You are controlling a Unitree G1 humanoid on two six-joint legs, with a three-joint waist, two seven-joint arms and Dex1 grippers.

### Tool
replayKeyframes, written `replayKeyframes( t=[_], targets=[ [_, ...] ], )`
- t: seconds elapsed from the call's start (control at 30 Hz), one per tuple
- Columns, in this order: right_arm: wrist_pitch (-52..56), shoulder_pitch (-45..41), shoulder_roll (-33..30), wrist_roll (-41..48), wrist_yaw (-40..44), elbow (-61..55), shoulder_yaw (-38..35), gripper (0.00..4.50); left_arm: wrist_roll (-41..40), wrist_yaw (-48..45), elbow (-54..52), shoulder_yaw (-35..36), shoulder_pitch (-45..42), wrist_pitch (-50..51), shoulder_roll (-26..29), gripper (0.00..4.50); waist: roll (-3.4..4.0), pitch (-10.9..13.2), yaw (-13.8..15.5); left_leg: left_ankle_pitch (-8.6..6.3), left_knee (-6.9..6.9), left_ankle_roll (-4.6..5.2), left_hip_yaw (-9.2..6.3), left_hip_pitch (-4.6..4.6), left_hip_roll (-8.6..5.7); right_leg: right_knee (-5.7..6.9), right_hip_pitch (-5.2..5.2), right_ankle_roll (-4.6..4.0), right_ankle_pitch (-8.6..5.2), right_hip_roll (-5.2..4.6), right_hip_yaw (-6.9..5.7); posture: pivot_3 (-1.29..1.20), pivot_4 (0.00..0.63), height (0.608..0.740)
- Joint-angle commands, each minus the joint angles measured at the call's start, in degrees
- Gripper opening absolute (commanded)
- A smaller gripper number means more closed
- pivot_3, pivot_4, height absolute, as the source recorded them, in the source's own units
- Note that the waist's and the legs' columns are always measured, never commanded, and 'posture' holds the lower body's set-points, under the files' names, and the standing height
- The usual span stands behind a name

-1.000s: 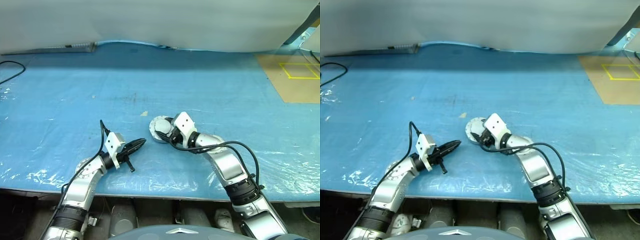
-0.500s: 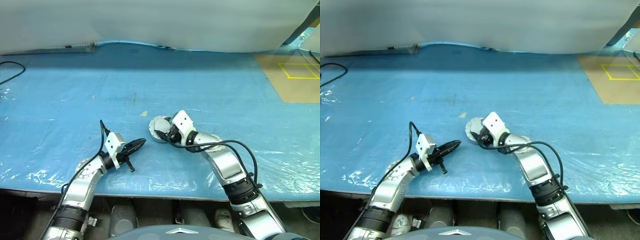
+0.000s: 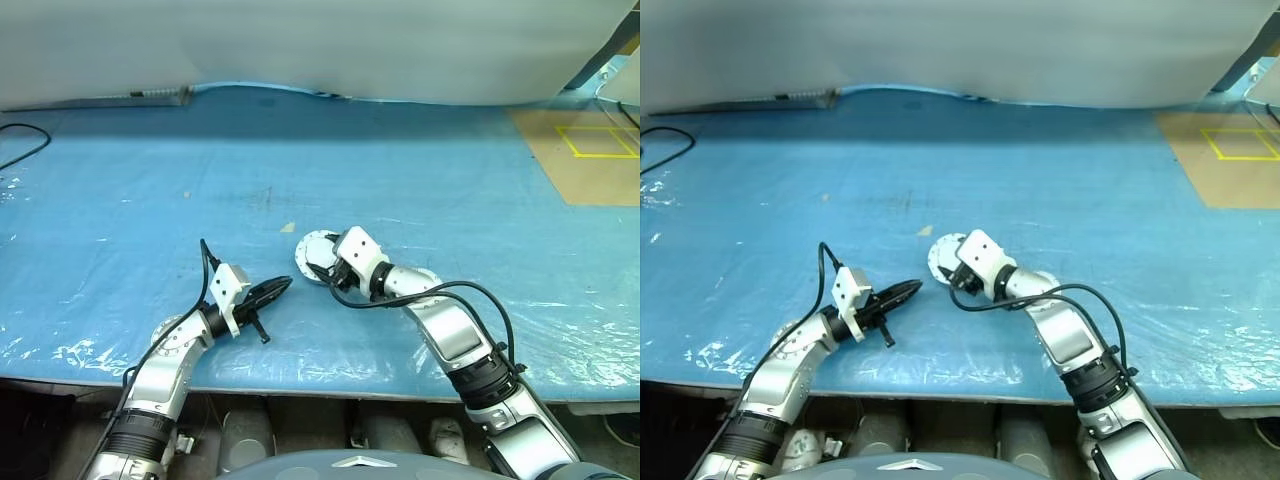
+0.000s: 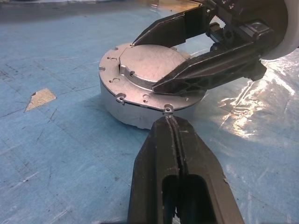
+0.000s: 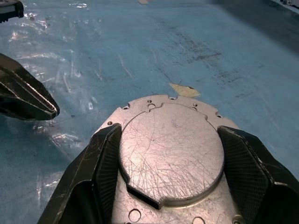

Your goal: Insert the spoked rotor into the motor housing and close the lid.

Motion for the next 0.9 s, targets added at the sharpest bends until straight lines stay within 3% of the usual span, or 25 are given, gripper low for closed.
replayKeyframes(
  t=[0.03,0.33,0.73,0.83,0.9],
  targets=[
    [2.23,0.56,-1.09,-1.59,-0.84,4.75,-1.33,2.93,0.09,0.04,-1.63,-0.11,-0.14,-0.52,0.23,0.00,0.00,0.00,0.00,0.00,0.00,0.00,0.00,0.00,-0.01,0.00,0.00,0.00,0.00,0.00,0.00,0.00,0.150,0.740],
    [14.00,0.57,-0.12,1.26,-0.92,4.94,-3.84,2.93,0.39,0.13,-1.65,-0.16,0.24,-0.61,0.32,0.00,0.06,-0.14,0.45,0.00,0.01,0.01,-0.01,0.01,-0.02,0.00,0.10,0.00,0.00,-0.02,0.01,0.00,0.150,0.740],
    [-2.20,1.93,-4.19,0.04,2.37,6.81,-2.39,2.93,0.56,-0.23,-0.47,0.04,-0.82,-0.69,0.37,0.00,0.11,-0.24,0.70,-0.01,-0.04,0.01,-0.02,0.03,-0.09,-0.08,0.09,0.09,-0.05,-0.09,0.01,0.00,0.150,0.740],
    [-0.21,1.89,-3.66,0.11,1.04,8.27,-3.31,2.93,0.56,-0.34,-0.17,0.08,-1.05,-0.80,0.35,0.00,0.11,-0.24,0.68,0.00,-0.05,0.01,-0.02,0.00,-0.09,-0.08,0.05,0.09,-0.05,-0.08,0.01,0.00,0.150,0.740],
    [7.74,1.48,-2.05,2.11,0.13,8.05,-4.56,2.93,0.52,-0.35,-0.28,0.13,-0.89,-0.96,0.36,0.00,0.11,-0.24,0.64,-0.01,-0.04,0.01,-0.03,0.01,-0.10,-0.07,0.07,0.09,-0.05,-0.09,0.01,0.00,0.150,0.740]
  ],
)
